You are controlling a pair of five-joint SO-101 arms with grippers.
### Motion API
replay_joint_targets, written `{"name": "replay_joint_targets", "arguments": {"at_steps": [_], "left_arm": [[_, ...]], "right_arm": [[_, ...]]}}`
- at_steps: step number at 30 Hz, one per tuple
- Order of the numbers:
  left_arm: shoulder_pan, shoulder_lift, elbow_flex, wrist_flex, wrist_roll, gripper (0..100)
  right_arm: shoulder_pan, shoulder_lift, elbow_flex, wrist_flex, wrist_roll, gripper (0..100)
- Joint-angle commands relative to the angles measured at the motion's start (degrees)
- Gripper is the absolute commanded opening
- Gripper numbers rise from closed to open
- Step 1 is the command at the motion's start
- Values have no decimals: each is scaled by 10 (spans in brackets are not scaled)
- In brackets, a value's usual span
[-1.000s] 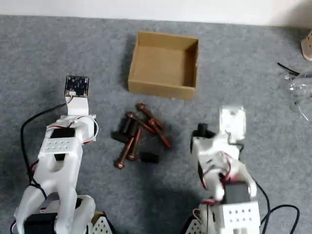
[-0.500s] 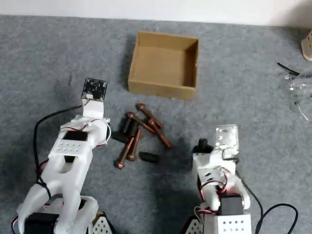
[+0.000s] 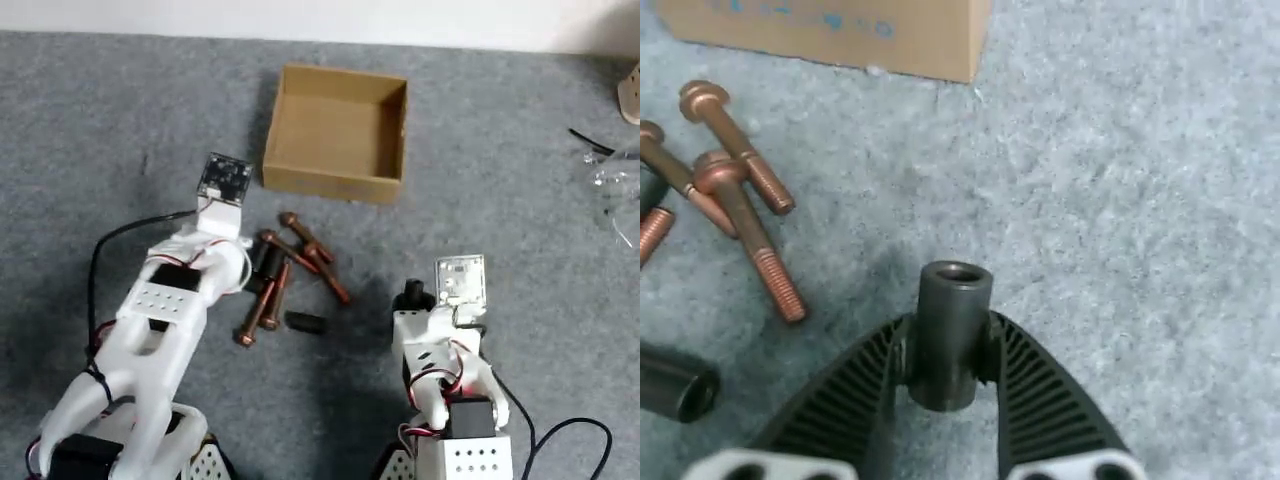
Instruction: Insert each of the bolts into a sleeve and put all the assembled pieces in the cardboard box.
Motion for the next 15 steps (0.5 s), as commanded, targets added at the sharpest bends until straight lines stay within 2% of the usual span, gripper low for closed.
{"name": "replay_joint_targets", "arguments": {"at_steps": [1, 5, 8, 11, 15], "left_arm": [[56, -20, -55, -2, 39, 5], [116, -18, -137, 120, 215, 11], [156, -8, -218, 201, 292, 12], [193, 29, -269, 228, 353, 64], [239, 107, -288, 227, 403, 184]], "right_arm": [[7, -7, 12, -29, 9, 4], [7, -7, 13, -37, 9, 4], [7, -7, 13, -38, 9, 4], [6, -6, 13, -38, 10, 4], [6, -6, 13, -38, 10, 4]]}}
